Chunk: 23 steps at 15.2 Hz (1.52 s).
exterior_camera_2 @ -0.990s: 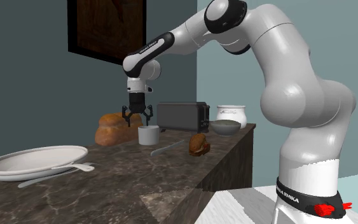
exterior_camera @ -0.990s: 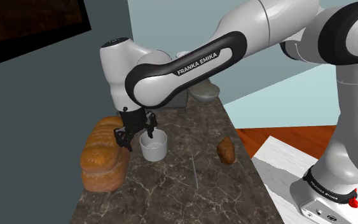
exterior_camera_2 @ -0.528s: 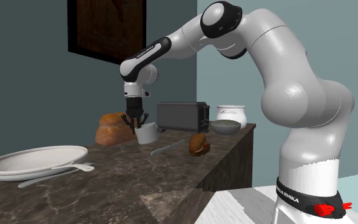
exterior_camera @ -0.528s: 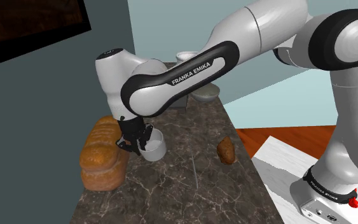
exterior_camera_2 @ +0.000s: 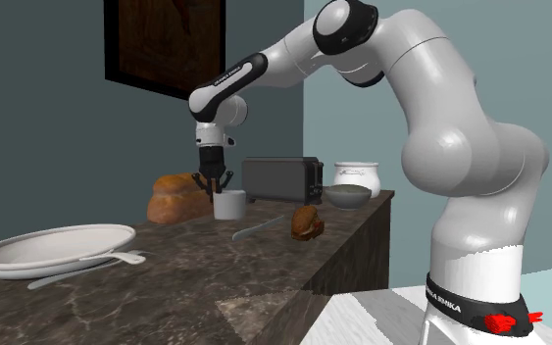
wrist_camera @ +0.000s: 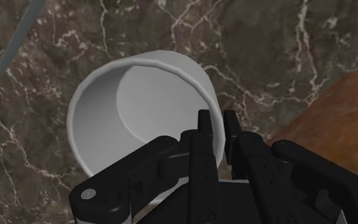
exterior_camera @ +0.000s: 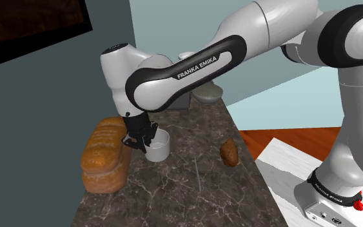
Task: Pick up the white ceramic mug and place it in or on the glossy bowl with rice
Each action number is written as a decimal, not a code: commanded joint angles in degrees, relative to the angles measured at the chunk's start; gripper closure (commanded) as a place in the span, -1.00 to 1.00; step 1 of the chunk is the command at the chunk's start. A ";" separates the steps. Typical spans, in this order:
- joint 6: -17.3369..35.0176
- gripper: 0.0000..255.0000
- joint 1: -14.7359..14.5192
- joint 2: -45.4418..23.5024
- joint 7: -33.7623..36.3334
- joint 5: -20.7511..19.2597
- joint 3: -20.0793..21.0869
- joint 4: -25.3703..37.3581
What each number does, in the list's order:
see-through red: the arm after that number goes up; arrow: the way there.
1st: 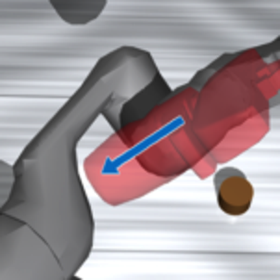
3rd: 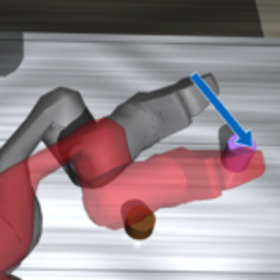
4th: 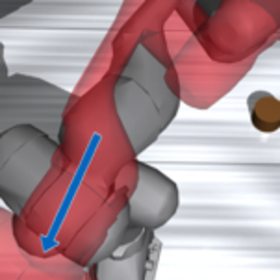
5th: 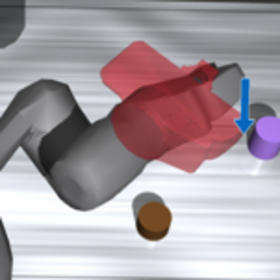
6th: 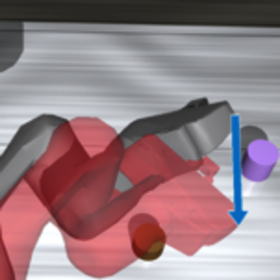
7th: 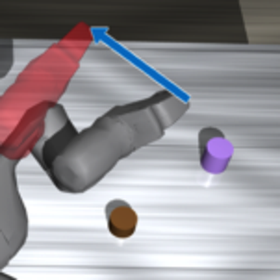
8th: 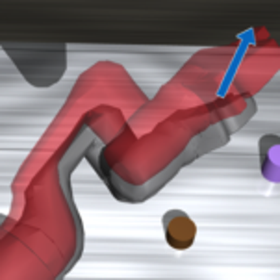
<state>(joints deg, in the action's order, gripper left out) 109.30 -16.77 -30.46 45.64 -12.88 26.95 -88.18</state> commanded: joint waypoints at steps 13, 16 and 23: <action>-9.34 1.00 -0.18 2.65 -0.93 1.45 0.83 6.95; -11.51 1.00 -0.36 2.89 -1.06 1.61 0.94 8.93; -16.89 1.00 -1.04 2.92 -1.29 1.74 1.11 14.37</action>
<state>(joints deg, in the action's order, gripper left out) 93.14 -17.68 -27.47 44.35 -11.13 28.04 -74.58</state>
